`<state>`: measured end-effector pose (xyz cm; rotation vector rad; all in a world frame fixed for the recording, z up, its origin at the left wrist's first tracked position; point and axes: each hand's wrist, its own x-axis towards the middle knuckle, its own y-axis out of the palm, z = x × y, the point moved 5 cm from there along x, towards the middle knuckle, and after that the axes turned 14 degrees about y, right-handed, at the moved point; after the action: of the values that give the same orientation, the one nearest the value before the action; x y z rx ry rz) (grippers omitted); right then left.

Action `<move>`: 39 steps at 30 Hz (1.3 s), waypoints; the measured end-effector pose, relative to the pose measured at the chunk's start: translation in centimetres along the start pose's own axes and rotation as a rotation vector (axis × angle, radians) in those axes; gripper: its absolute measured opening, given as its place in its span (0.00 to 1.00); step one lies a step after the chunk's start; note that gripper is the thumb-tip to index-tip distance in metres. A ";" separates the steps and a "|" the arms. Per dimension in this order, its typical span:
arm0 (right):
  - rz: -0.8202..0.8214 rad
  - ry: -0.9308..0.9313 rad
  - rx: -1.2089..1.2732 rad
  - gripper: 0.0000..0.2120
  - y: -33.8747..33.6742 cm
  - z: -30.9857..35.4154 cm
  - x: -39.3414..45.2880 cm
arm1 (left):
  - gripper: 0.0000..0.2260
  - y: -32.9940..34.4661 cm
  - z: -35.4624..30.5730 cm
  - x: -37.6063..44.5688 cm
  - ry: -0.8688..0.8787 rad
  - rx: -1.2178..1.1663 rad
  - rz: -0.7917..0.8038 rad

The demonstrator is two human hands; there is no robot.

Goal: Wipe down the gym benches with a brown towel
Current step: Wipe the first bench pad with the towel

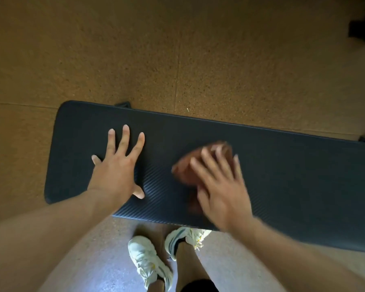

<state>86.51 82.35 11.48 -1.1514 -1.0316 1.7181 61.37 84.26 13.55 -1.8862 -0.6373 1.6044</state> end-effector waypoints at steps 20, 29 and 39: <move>-0.051 0.584 0.133 0.29 1.7 6.1 -4.1 | 0.42 13.3 2.0 -14.7 0.007 -0.532 -0.527; 0.030 -0.092 0.036 0.29 5.3 26.5 3.5 | 0.31 17.8 4.8 -21.7 -0.262 -0.789 -0.610; -0.051 0.280 -0.011 0.30 3.5 0.8 -11.1 | 0.40 8.5 -9.7 -11.2 0.055 -0.664 -0.540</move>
<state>88.00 70.81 11.64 -1.3178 -0.8906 1.4631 69.04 69.37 16.69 -1.9270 -1.6440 1.0497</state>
